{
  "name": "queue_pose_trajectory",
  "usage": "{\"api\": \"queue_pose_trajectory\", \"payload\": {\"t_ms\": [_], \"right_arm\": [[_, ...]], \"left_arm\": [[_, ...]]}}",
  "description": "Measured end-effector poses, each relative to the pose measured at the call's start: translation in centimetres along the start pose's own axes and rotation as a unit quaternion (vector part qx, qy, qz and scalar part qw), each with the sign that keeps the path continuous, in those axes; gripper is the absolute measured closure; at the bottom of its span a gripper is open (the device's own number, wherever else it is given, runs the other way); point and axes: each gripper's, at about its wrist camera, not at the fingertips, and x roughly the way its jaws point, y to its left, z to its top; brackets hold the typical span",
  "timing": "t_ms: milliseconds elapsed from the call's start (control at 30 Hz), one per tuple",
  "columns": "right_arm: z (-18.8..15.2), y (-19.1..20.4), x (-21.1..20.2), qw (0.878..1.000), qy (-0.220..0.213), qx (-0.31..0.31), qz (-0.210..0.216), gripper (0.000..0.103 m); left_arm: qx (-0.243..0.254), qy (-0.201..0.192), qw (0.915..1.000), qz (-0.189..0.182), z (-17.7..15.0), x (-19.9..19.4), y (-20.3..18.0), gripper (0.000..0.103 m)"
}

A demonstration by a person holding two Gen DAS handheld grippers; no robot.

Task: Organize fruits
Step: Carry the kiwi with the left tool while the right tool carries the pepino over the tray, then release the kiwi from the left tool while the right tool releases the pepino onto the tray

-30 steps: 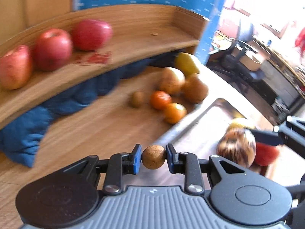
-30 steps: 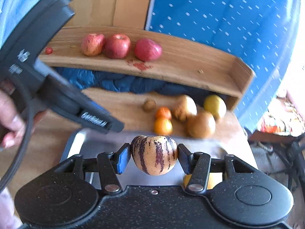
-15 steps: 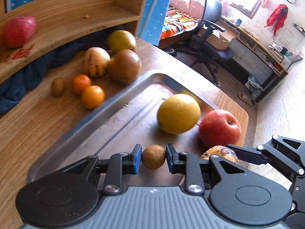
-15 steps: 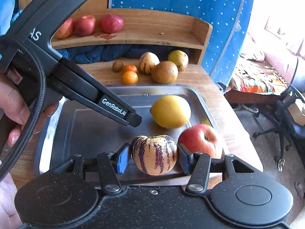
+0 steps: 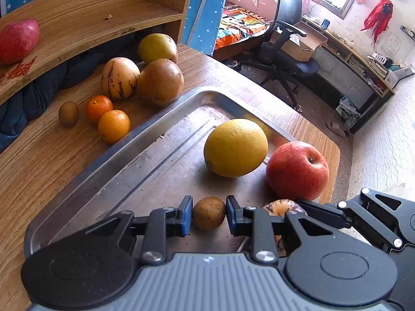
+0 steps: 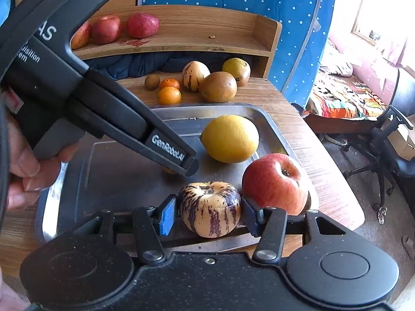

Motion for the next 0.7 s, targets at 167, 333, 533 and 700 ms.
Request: {"api": "queue_pose_trajectory", "payload": {"t_ms": [167, 333, 533, 700], "right_arm": [[-0.2, -0.2, -0.1, 1.000, -0.007, -0.016, 0.006, 0.047], [-0.7, -0.7, -1.2, 1.000, -0.019, -0.023, 0.007, 0.038], [-1.6, -1.2, -3.3, 0.999, -0.037, -0.020, 0.016, 0.025], [-2.5, -1.1, -5.0, 0.998, -0.045, -0.014, 0.036, 0.011]], "left_arm": [[-0.012, -0.003, 0.9999, 0.010, -0.3, -0.3, -0.4, 0.068], [-0.028, -0.022, 0.9989, 0.032, -1.2, -1.6, -1.0, 0.044], [-0.056, -0.042, 0.9956, 0.062, -3.3, -4.1, -1.5, 0.021], [-0.076, -0.056, 0.9923, 0.080, -5.5, -6.7, -1.6, 0.014]]}}
